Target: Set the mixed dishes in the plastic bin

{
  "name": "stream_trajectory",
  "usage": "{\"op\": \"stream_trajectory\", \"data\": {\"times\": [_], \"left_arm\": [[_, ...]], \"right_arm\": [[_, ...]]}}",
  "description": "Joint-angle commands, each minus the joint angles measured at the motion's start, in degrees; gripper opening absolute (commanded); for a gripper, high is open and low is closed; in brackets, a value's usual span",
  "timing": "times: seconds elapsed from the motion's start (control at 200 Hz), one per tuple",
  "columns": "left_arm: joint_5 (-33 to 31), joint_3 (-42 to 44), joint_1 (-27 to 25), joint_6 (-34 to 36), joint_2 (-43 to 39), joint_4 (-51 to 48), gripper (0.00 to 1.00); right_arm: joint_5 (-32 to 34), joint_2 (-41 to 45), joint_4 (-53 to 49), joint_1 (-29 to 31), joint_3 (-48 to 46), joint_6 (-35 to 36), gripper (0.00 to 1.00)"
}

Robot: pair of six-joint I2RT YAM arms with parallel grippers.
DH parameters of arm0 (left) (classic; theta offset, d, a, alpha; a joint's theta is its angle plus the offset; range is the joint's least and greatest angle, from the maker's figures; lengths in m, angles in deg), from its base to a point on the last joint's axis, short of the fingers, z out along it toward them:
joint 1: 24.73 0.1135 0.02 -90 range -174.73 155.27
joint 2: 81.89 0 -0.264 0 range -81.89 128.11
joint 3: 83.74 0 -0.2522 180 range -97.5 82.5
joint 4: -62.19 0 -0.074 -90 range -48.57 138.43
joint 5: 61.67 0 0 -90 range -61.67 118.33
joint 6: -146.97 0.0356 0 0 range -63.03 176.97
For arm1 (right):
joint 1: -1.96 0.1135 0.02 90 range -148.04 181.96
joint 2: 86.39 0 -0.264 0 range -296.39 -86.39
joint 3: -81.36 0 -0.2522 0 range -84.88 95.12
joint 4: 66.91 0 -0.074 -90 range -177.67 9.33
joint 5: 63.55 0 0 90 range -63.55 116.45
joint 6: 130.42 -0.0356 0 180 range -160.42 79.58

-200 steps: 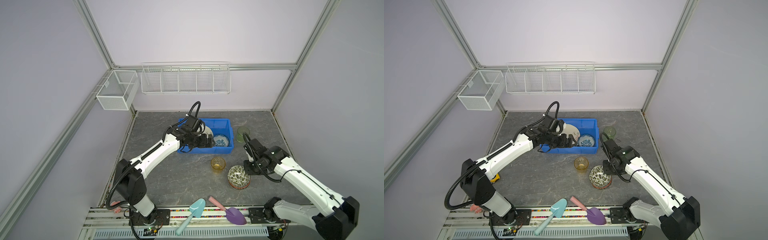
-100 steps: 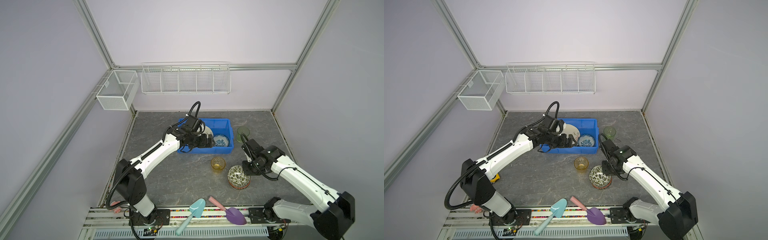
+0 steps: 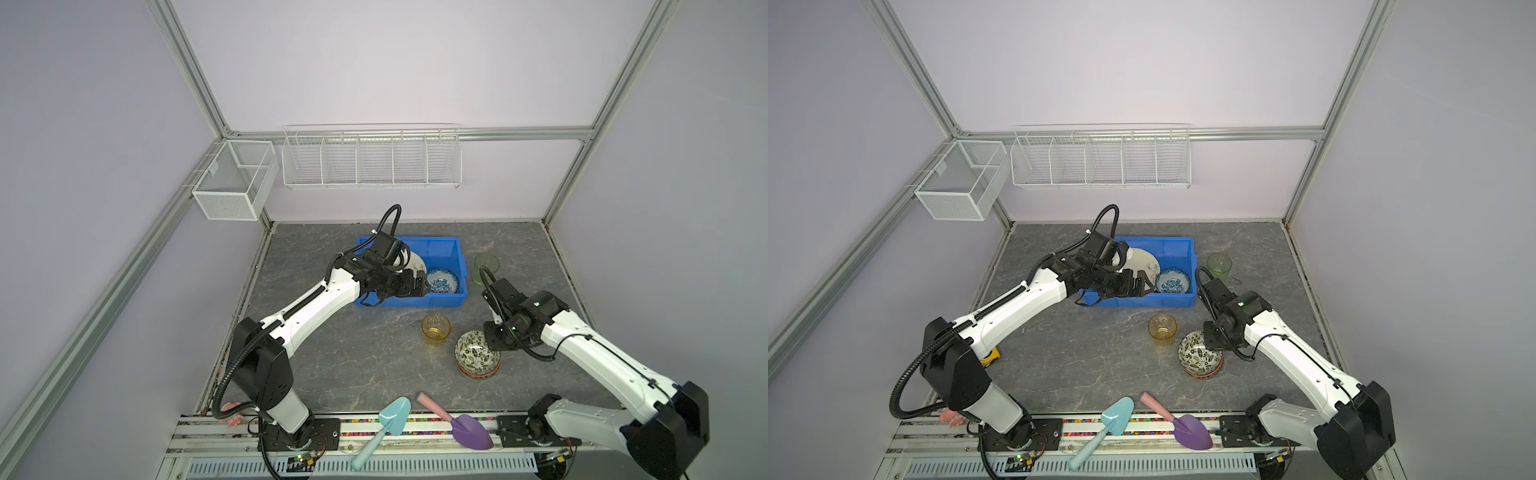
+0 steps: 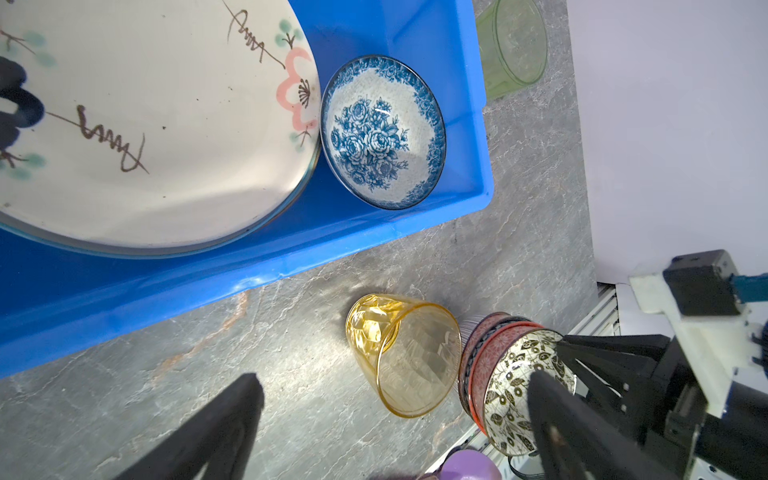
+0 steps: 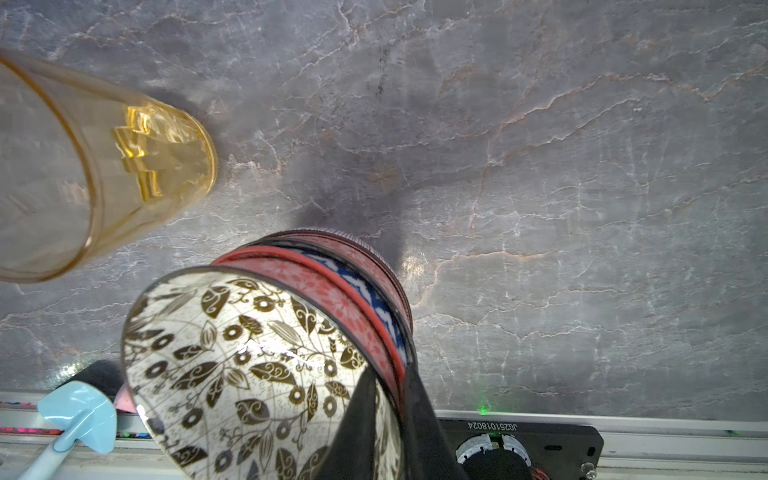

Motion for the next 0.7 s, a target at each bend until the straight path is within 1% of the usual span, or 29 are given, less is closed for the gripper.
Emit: {"op": "stream_trajectory", "data": {"times": [0.0, 0.465, 0.57, 0.695], "left_arm": [[0.43, 0.71, 0.19, -0.18, 0.02, 0.75, 0.99], [1.23, 1.84, -0.33, -1.25, -1.6, 1.36, 0.99], [1.12, 2.19, -0.34, -1.37, -1.5, 1.54, 0.99], [1.42, 2.2, -0.41, -1.44, -1.22, 1.79, 0.99]], "right_arm": [[0.71, 1.73, -1.76, 0.55, 0.86, -0.75, 0.15], [1.17, 4.69, -4.18, 0.54, 2.43, -1.21, 0.09], [1.34, 4.29, -4.14, 0.48, 2.29, -1.07, 0.15], [0.53, 3.72, -3.49, 0.51, 1.76, -0.77, 0.26]]}}
